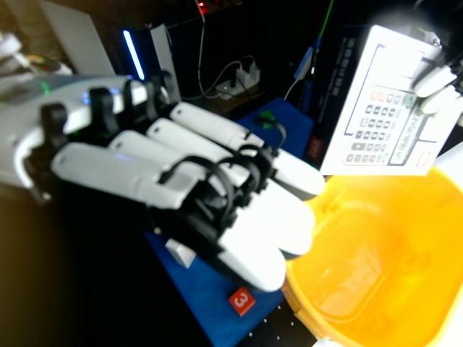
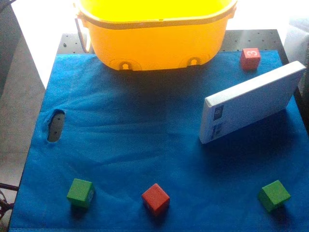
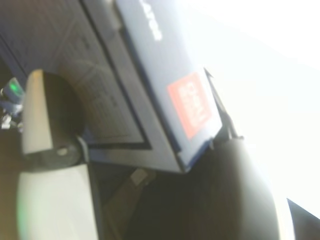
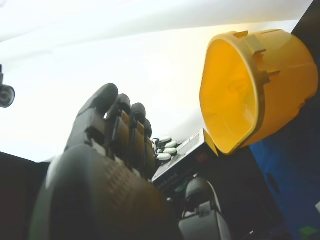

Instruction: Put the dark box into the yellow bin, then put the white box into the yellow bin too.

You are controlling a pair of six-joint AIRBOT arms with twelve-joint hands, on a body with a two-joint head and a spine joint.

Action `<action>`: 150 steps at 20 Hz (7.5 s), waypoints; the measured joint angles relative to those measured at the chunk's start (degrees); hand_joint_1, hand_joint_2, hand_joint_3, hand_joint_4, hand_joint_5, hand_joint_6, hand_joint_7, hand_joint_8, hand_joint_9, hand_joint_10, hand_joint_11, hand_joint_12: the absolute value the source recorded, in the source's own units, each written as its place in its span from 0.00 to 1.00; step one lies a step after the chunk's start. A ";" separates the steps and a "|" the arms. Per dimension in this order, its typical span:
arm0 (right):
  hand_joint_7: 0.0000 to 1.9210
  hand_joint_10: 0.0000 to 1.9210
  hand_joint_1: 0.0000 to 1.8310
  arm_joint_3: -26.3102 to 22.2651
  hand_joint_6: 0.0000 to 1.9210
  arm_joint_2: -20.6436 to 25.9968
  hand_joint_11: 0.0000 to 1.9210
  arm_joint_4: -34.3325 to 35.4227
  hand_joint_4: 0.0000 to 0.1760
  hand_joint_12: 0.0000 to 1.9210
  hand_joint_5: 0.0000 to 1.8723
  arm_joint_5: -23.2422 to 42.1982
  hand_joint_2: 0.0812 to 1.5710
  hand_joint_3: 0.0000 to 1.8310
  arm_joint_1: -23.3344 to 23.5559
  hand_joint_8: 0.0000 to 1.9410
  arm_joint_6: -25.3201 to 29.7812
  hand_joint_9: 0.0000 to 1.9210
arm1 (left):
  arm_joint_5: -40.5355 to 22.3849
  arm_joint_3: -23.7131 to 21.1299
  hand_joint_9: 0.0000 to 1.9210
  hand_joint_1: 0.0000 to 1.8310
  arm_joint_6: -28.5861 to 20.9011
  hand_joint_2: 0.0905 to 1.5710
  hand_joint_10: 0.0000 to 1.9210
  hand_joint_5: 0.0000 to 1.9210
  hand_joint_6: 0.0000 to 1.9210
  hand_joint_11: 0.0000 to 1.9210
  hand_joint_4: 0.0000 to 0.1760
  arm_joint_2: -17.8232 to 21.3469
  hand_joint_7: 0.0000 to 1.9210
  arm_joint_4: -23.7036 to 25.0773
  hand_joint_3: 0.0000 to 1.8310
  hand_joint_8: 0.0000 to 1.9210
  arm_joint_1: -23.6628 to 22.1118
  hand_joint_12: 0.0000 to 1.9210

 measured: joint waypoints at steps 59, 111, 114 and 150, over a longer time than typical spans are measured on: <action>0.16 0.01 0.43 -5.53 0.01 -0.55 0.10 -8.00 0.00 0.10 0.09 -2.36 0.44 0.00 -21.16 0.00 11.43 0.15 | 0.55 -0.83 0.14 0.56 -2.01 0.56 0.00 0.26 0.01 0.00 0.23 2.19 0.19 -1.79 0.00 0.01 6.12 0.37; 0.62 0.36 0.68 -2.14 0.52 -1.88 0.45 -13.66 0.00 0.71 0.50 -5.75 0.67 0.00 -3.19 0.37 11.61 0.60 | 1.07 0.15 0.14 0.53 -2.19 0.52 0.00 0.26 0.00 0.00 0.18 0.81 0.22 -3.32 0.00 0.00 9.05 0.31; 0.57 0.51 0.68 -2.03 0.48 -1.88 0.42 -14.67 0.00 0.76 0.51 -6.49 0.68 0.00 -1.68 0.48 11.65 0.53 | 1.05 0.22 0.14 0.52 -2.19 0.53 0.00 0.25 0.00 0.00 0.12 0.79 0.22 -3.34 0.00 0.00 9.09 0.32; 0.00 0.00 0.38 13.66 0.00 -18.73 0.00 -19.21 1.00 0.00 0.00 -9.40 0.44 0.00 6.99 0.00 11.43 0.00 | -2.34 -1.20 0.15 0.53 -2.40 0.57 0.00 0.19 0.01 0.17 0.00 -1.20 0.16 -3.45 0.00 0.00 8.09 0.03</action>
